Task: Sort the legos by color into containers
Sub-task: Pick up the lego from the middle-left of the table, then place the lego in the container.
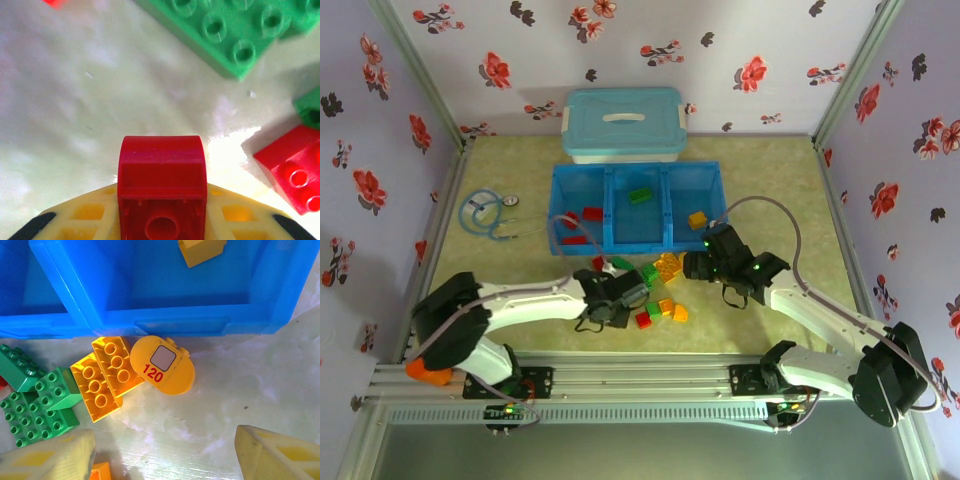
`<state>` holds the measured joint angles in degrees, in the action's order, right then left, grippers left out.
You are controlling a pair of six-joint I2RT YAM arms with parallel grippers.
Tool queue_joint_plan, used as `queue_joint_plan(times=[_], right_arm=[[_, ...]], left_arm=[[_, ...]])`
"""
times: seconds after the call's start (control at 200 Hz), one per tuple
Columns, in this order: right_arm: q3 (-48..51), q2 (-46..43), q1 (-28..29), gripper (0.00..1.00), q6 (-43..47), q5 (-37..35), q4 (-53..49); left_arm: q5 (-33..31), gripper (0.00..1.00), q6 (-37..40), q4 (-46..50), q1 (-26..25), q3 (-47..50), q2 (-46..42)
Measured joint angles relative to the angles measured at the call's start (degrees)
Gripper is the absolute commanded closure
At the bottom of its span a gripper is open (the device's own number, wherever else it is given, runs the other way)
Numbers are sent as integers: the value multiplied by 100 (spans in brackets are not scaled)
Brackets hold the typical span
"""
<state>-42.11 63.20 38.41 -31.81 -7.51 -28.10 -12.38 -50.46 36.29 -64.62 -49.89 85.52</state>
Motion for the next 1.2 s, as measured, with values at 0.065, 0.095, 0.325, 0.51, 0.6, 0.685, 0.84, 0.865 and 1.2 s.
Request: queue_joint_plan(times=[0.065, 0.095, 0.325, 0.51, 0.6, 0.685, 0.84, 0.865, 1.2], right_arm=[[0, 0, 0, 26, 2, 0, 0], [0, 0, 0, 26, 2, 0, 0], [0, 35, 0, 27, 0, 24, 0], [0, 44, 0, 26, -22, 48, 2], [0, 44, 0, 26, -28, 48, 2], [9, 44, 0, 26, -35, 48, 2], [151, 11, 0, 26, -37, 66, 28], [179, -7, 0, 26, -39, 68, 24], [232, -162, 0, 26, -39, 140, 24]], left_arm=[[-33, 71, 173, 63, 369, 0, -361], [-46, 71, 275, 83, 588, -2, -527], [-72, 70, 1045, 170, 2166, -332, -984], [70, 71, 1572, 90, 3053, -892, -704], [144, 71, 1777, 11, 3268, -1209, -363], [210, 72, 1950, -55, 3438, -1453, -20], [295, 69, 2223, -74, 3773, -1902, 560], [313, 59, 2258, -72, 3821, -1976, 640], [518, 24, 2538, -17, 3965, -2549, 728]])
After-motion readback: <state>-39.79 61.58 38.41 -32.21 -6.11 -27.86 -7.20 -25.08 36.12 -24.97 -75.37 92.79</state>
